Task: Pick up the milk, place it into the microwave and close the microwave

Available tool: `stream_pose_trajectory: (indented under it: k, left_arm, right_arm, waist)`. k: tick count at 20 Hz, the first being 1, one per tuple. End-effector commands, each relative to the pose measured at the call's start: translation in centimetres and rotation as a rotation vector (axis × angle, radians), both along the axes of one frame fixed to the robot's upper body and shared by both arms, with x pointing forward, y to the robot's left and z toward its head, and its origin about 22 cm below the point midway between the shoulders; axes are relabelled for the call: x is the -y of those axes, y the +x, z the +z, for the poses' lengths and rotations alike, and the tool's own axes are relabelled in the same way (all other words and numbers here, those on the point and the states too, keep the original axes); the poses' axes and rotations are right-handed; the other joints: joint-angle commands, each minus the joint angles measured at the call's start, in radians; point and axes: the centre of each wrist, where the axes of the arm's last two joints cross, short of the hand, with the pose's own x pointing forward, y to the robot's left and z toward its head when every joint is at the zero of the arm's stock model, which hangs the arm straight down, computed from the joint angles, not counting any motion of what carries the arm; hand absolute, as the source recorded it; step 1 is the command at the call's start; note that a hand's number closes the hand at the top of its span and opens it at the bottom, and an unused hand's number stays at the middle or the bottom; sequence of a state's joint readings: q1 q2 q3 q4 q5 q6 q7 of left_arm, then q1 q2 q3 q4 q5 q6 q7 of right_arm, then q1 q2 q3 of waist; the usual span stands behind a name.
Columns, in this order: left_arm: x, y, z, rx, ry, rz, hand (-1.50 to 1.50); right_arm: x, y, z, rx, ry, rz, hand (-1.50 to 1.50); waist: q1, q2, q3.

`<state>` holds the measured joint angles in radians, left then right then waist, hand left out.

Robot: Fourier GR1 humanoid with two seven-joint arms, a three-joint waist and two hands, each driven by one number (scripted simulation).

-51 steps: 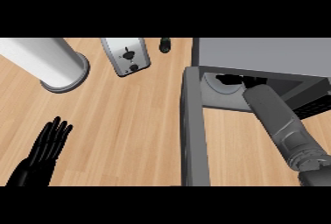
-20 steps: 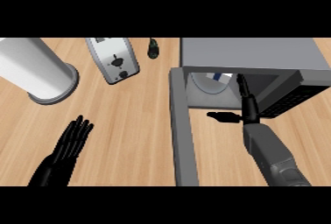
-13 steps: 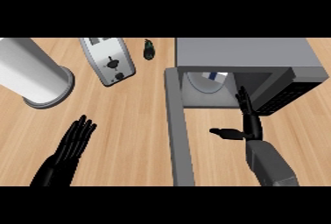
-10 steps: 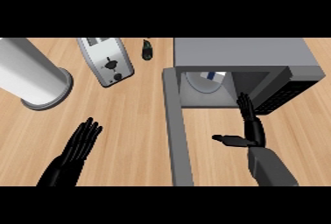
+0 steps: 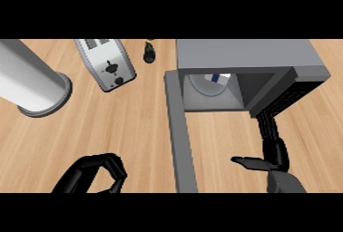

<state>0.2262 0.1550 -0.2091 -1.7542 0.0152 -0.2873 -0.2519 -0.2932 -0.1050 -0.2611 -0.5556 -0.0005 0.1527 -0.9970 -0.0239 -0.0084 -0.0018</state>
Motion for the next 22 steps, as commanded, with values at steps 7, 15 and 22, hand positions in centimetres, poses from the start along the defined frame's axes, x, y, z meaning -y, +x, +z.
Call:
stream_pose_trajectory:
  k: [7,15,22]
  left_arm:
    - [3.7,1.2,-0.6,0.026,0.265,-0.222,1.5]
    - [12.0,1.4,-4.9,-0.001,0.248,-0.371,1.5]
    - [16.9,2.9,-5.9,-0.001,0.284,-0.411,1.5]
  right_arm:
    - [2.3,-4.8,3.0,0.077,0.027,0.034,-1.5]
    - [5.0,-9.2,8.6,0.109,0.027,0.018,-1.5]
    - [5.6,-11.6,11.3,0.127,0.037,0.08,-1.5]
  waist:
    - [-0.006,0.001,-0.001]
    - [-0.003,0.006,-0.001]
    - [-0.006,0.011,0.0]
